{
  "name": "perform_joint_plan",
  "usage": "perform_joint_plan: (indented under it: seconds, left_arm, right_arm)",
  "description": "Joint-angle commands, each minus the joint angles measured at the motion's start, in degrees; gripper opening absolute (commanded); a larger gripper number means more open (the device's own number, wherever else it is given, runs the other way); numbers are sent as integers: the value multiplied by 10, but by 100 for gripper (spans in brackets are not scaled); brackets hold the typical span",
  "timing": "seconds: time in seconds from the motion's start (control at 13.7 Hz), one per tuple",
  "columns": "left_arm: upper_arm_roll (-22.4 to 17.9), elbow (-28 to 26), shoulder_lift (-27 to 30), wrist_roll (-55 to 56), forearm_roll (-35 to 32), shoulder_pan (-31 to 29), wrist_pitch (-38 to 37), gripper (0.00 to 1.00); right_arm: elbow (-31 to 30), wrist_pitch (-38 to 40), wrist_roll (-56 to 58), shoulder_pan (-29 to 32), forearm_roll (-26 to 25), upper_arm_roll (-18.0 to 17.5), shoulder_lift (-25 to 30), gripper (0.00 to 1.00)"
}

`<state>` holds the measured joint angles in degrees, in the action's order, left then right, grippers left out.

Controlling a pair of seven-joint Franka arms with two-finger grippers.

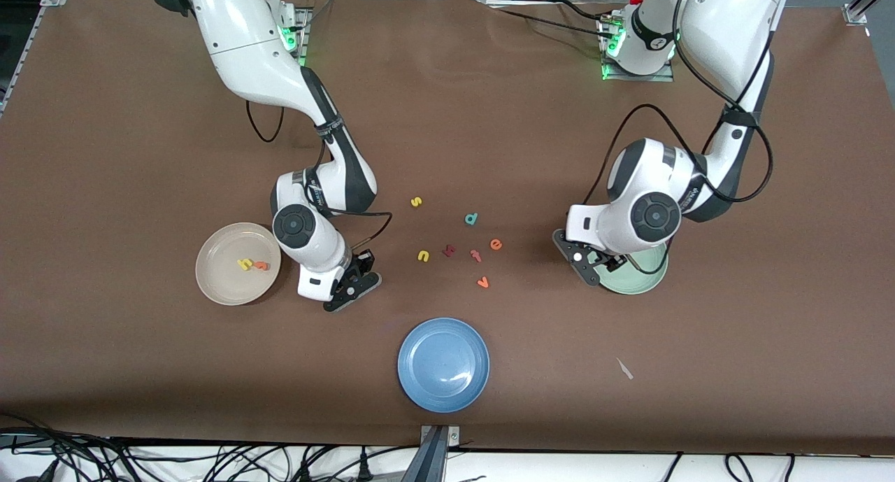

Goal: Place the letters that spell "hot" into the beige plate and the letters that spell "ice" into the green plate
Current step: 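Place the 0 on the beige plate while the left gripper reaches the orange e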

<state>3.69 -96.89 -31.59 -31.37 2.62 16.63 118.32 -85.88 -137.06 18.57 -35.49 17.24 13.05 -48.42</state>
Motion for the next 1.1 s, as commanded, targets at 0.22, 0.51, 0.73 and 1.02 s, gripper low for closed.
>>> perform_joint_plan:
  seconds: [0.22,0.51,0.73,1.02]
  left_arm:
    - [-2,71,-66,164,18,56,8,100]
    - [2,74,-95,198,65,81,89,100]
    - [3,74,-108,197,76,95,98,76]
    - [13,72,-116,220,77,105,121,72]
  right_arm:
    - [35,88,9,21,3,1,10,13]
    - [20,190,6,30,3,39,53,13]
    - [-29,216,10,29,2,87,88,13]
    - [-68,215,10,29,2,138,105,15]
